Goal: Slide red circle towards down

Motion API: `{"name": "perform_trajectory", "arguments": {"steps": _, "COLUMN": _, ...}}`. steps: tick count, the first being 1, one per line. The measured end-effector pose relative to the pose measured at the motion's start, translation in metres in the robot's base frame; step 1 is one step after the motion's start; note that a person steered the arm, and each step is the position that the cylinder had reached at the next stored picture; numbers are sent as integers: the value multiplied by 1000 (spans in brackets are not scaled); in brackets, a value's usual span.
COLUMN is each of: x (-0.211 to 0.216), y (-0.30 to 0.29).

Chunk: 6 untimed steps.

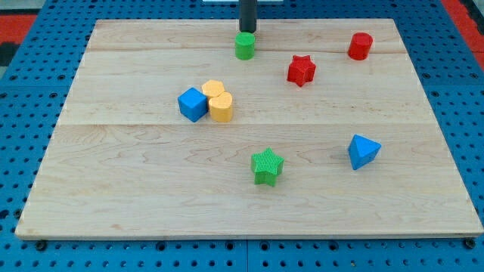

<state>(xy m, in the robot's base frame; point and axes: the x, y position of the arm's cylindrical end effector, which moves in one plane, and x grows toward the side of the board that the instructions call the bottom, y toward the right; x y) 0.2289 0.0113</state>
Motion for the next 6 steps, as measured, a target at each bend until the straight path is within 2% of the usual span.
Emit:
{"name": "perform_trajectory", "arguments": {"steps": 1, "x": 46, "y": 3}}
{"name": "perform_trajectory", "arguments": {"steps": 3, "x": 112, "y": 2}}
{"name": "perform_trajectory", "arguments": {"steps": 5, "x": 110, "y": 3}}
{"name": "perform_trajectory", "arguments": {"steps": 6, "x": 40, "y": 24}}
